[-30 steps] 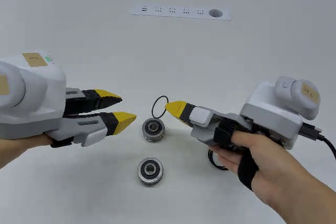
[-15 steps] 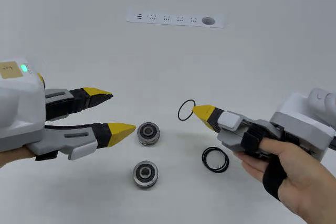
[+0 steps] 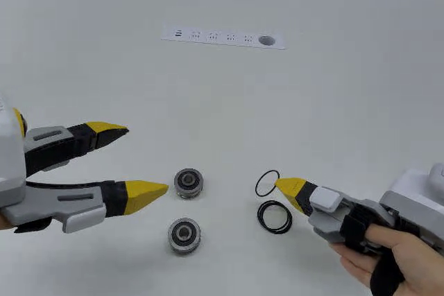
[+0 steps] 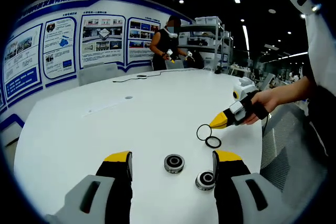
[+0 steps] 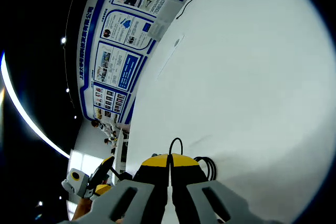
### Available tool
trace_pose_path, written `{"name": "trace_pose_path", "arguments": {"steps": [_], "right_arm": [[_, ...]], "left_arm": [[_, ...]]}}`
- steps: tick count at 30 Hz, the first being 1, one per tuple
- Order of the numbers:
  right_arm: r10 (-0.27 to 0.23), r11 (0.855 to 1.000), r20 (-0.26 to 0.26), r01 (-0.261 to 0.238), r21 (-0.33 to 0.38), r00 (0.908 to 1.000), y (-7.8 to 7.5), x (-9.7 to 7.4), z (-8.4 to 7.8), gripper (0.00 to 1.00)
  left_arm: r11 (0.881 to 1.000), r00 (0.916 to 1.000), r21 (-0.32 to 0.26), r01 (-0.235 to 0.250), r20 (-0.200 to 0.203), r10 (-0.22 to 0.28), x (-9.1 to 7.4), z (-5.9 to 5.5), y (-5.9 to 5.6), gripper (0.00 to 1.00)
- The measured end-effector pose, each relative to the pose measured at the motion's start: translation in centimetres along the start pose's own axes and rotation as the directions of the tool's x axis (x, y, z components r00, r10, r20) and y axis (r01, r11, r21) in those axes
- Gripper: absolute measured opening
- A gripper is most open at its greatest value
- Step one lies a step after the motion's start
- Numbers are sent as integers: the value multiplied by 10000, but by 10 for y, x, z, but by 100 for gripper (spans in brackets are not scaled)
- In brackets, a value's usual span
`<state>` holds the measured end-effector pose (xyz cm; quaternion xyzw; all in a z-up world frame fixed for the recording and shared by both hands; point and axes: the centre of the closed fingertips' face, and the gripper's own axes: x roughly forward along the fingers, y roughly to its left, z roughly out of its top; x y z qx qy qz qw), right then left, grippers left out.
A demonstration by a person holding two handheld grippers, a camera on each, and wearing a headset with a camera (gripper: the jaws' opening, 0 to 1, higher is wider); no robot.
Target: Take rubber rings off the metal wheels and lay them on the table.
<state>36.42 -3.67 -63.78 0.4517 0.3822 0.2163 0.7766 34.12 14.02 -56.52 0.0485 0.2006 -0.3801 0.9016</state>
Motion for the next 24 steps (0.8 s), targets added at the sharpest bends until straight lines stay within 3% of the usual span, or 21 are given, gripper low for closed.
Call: {"name": "trace_pose_path", "arguments": {"steps": [7, 15, 24], "right_arm": [[-332, 9986, -228, 340, 396, 9992, -14, -10, -13, 2], [-982, 9946, -442, 996, 290, 9942, -33, -17, -23, 2], [-1160, 9932, -506, 1161, -18, 9920, -34, -21, -27, 5]], "left_arm": [[9998, 9998, -70, -176, -135, 175, -12, -9, -1, 70], [9992, 9994, -196, -351, 48, 352, -17, -7, -2, 69], [9994, 9995, -228, -276, 124, 279, -16, -7, -7, 69]]}}
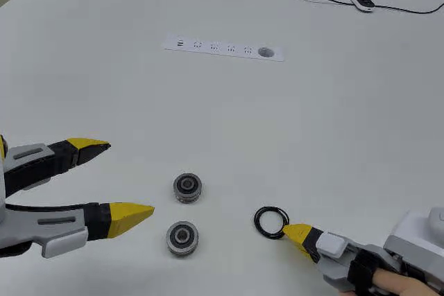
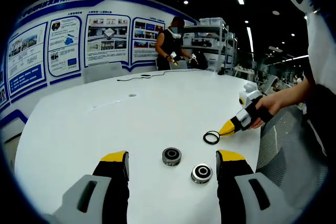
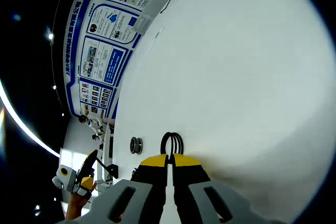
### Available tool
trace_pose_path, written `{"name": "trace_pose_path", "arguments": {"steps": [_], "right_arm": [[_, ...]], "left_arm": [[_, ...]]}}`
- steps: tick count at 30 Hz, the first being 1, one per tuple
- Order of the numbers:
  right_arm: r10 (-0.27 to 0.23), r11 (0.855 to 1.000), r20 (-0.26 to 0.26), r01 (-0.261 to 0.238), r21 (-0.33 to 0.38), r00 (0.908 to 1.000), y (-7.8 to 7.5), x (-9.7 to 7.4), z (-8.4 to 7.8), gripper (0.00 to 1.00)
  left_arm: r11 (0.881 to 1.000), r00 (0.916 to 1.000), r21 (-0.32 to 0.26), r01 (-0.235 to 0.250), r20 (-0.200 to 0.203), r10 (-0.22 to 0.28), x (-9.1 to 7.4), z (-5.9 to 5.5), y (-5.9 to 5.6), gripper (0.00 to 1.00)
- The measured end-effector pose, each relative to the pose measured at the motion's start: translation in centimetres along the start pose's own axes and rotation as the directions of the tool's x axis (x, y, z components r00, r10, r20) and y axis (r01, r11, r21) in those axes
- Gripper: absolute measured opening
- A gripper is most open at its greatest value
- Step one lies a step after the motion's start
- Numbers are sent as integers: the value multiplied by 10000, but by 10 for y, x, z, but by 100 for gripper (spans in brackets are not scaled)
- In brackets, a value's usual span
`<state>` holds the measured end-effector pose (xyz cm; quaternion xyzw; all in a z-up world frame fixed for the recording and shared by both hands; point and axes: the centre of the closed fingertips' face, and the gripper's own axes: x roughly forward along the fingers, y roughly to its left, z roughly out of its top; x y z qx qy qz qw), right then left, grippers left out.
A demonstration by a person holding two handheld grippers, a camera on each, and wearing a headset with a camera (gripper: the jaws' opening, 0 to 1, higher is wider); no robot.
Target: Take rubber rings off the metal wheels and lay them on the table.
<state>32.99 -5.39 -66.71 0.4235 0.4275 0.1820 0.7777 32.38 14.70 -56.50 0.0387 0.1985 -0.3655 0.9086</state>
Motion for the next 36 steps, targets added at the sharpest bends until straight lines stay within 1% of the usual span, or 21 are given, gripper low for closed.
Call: {"name": "trace_pose_path", "arguments": {"steps": [3, 7, 9, 13, 15, 16, 17, 18, 19, 21, 23, 25, 27, 29, 30, 31, 32, 33, 34, 35, 36], "right_arm": [[-109, 9996, -108, 106, -267, 9999, 1, 0, -2, 7], [-347, 9950, -238, 323, -949, 9991, 1, -1, -2, 10], [-491, 9903, -364, 439, -1317, 9981, 1, -2, -2, 10], [-544, 9796, -355, 465, -1956, 9979, 4, -6, 1, 11], [-481, 9714, -280, 402, -2341, 9985, 6, -8, 5, 14], [-388, 9635, -206, 319, -2658, 9990, 9, -10, 8, 15], [-394, 9611, -180, 329, -2743, 9991, 10, -11, 9, 16], [-357, 9547, -158, 294, -2962, 9992, 12, -12, 10, 17], [-299, 9462, -190, 222, -3227, 9994, 12, -13, 11, 18], [-294, 9359, -308, 167, -3518, 9991, 14, -17, 12, 21], [-190, 9200, -93, 139, -3916, 9998, 17, -20, 18, 23], [51, 9073, 16, -40, -4205, 10000, 23, -24, 23, 24], [234, 8803, 427, -4, -4744, 9988, 27, -28, 34, 26], [496, 8454, 883, 53, -5341, 9949, 33, -33, 45, 28], [625, 8174, 959, 41, -5761, 9934, 36, -35, 48, 28], [702, 7796, 1034, 101, -6262, 9922, 38, -38, 51, 28], [691, 7615, 1075, 172, -6479, 9918, 39, -40, 53, 29], [731, 7316, 1080, 203, -6814, 9915, 41, -43, 53, 29], [769, 7169, 1096, 214, -6968, 9910, 42, -44, 53, 30], [769, 6960, 1093, 251, -7176, 9910, 43, -45, 53, 32], [776, 6591, 1053, 282, -7515, 9914, 44, -47, 52, 33]], "left_arm": [[10000, 10000, 9, 21, -34, -21, 0, -1, -1, 69], [10000, 10000, -7, 38, -32, -38, 0, -2, -3, 69], [10000, 10000, -29, 11, 8, -11, -1, -2, -3, 69], [10000, 10000, -46, -25, 72, 25, -2, -2, -2, 70], [9999, 9999, -84, -73, 125, 74, -3, -1, -2, 70], [9999, 9998, -103, -83, 157, 85, -3, -1, -2, 70], [9999, 9998, -109, -96, 173, 98, -4, -1, -1, 70], [9999, 9998, -110, -114, 183, 116, -4, 0, -1, 71], [9998, 9997, -131, -132, 206, 135, -4, 0, -1, 71], [9997, 9994, -176, -197, 294, 202, -6, 1, 0, 71], [9990, 9983, -236, -367, 435, 377, -9, 4, 1, 72], [9982, 9965, -374, -461, 680, 486, -12, 7, 2, 72], [9977, 9956, -453, -512, 757, 546, -15, 7, 2, 73], [9972, 9954, -447, -604, 719, 635, -18, 4, 2, 74], [9970, 9954, -449, -636, 690, 666, -20, 2, 2, 74], [9958, 9948, -522, -746, 658, 780, -22, 0, 3, 74], [9950, 9940, -569, -817, 682, 856, -23, -1, 3, 75], [9936, 9928, -685, -900, 729, 950, -25, -2, 4, 75], [9928, 9923, -759, -926, 759, 984, -26, -3, 3, 75], [9921, 9918, -805, -959, 773, 1022, -27, -5, 3, 75], [9916, 9915, -832, -989, 760, 1053, -28, -7, 2, 75]]}}
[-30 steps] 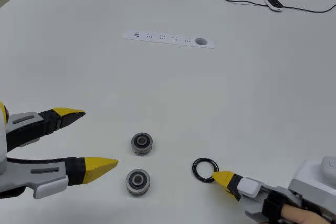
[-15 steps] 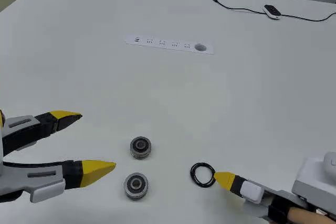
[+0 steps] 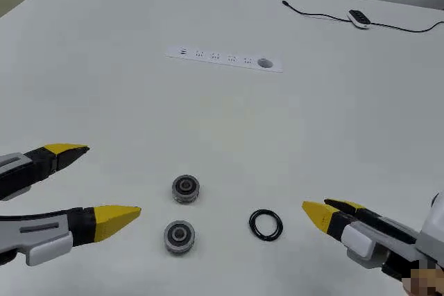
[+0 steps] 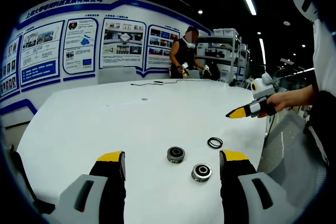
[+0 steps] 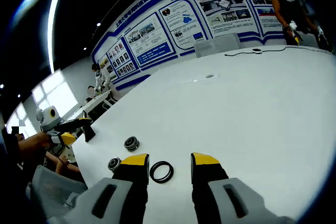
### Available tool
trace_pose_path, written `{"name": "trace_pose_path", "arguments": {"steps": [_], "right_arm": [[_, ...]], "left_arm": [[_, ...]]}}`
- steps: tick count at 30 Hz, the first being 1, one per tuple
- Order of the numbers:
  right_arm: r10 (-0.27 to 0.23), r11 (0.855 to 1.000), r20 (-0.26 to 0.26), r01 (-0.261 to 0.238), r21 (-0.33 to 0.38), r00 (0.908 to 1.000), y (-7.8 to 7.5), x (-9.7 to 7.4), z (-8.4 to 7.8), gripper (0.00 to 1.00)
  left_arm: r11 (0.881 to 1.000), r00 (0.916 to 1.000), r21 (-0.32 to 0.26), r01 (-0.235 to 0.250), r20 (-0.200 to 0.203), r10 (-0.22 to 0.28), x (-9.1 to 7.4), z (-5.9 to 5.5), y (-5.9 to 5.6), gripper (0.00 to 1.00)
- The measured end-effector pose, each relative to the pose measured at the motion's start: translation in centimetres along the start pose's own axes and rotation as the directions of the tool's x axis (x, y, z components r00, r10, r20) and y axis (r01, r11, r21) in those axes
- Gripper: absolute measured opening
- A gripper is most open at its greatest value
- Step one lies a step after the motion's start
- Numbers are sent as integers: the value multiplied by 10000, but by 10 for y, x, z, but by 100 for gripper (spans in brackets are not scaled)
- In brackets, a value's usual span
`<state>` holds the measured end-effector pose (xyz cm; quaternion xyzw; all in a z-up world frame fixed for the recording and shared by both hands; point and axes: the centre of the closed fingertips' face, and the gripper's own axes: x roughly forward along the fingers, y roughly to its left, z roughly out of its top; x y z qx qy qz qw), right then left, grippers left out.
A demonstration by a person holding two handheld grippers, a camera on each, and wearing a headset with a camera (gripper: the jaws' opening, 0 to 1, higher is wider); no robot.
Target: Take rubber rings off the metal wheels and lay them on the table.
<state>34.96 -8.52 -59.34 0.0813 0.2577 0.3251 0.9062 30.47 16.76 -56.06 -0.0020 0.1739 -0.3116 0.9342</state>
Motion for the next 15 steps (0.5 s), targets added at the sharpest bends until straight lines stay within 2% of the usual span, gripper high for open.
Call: {"name": "trace_pose_path", "arguments": {"steps": [2, 5, 11, 13, 15], "right_arm": [[97, 9990, -54, -99, -441, 9999, 3, -1, -1, 36], [484, 9940, -279, -508, -966, 9984, 13, -4, -5, 43], [657, 9777, -666, -776, -1953, 9956, 20, -10, -13, 54], [737, 9615, -1045, -985, -2566, 9918, 20, -13, -19, 59], [592, 9458, -1348, -988, -3095, 9891, 16, -16, -23, 62]], "left_arm": [[10000, 10000, -27, -10, -54, 10, -1, -4, -2, 76], [9999, 9997, -56, 85, -228, -86, -1, -12, -9, 78], [9996, 9989, -60, 267, -379, -269, 0, -19, -17, 81], [9996, 9983, -23, 278, -511, -278, 0, -21, -18, 82], [9997, 9975, 96, 221, -668, -214, -2, -23, -18, 85]]}}
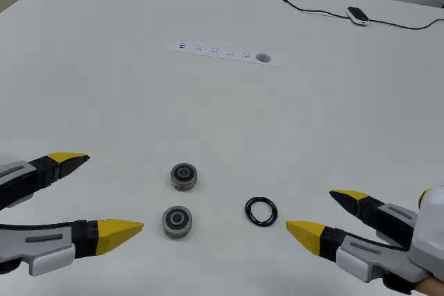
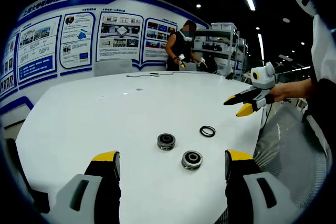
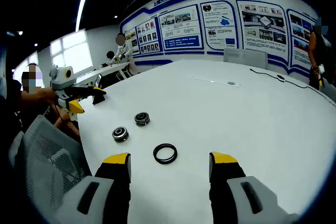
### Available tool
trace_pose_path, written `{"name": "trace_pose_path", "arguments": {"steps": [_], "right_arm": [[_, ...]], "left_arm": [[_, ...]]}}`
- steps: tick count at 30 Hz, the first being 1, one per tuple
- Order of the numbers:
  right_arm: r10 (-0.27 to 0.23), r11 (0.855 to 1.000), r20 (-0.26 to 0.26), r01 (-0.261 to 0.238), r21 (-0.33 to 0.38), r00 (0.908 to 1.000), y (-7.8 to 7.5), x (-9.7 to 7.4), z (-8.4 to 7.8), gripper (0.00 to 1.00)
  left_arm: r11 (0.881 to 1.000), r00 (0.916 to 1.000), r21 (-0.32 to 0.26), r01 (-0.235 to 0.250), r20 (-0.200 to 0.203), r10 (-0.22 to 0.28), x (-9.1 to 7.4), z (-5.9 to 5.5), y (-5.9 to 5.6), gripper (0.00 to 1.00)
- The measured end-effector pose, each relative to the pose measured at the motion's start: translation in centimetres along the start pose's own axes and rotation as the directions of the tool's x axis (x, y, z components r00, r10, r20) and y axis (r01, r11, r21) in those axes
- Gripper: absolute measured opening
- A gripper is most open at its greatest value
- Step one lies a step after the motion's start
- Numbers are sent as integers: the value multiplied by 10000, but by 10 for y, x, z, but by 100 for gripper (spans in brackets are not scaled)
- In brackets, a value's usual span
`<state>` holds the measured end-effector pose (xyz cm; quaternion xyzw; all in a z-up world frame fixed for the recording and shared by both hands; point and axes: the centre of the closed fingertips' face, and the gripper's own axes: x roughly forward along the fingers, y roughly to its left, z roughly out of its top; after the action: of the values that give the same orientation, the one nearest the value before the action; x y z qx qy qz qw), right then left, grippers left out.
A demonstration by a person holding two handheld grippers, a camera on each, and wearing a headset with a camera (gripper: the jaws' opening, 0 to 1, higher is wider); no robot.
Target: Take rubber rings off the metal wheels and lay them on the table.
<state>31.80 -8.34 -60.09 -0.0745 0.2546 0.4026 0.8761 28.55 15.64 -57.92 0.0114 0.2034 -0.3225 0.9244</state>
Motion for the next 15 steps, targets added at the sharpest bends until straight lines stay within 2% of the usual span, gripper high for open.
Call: {"name": "trace_pose_path", "arguments": {"steps": [4, 9, 15], "right_arm": [[55, 10000, 2, -55, 10, 10000, -2, -5, 0, 67], [161, 9999, 33, -161, -56, 9999, 0, -6, 3, 71], [237, 9968, -514, -276, -756, 9984, 4, 1, -2, 75]], "left_arm": [[10000, 10000, 4, 12, 38, -12, -2, 0, -1, 88], [9999, 9999, 135, -10, -117, 12, -2, -5, -1, 92], [9994, 9991, 336, -42, -409, 56, -2, -13, 0, 96]]}}
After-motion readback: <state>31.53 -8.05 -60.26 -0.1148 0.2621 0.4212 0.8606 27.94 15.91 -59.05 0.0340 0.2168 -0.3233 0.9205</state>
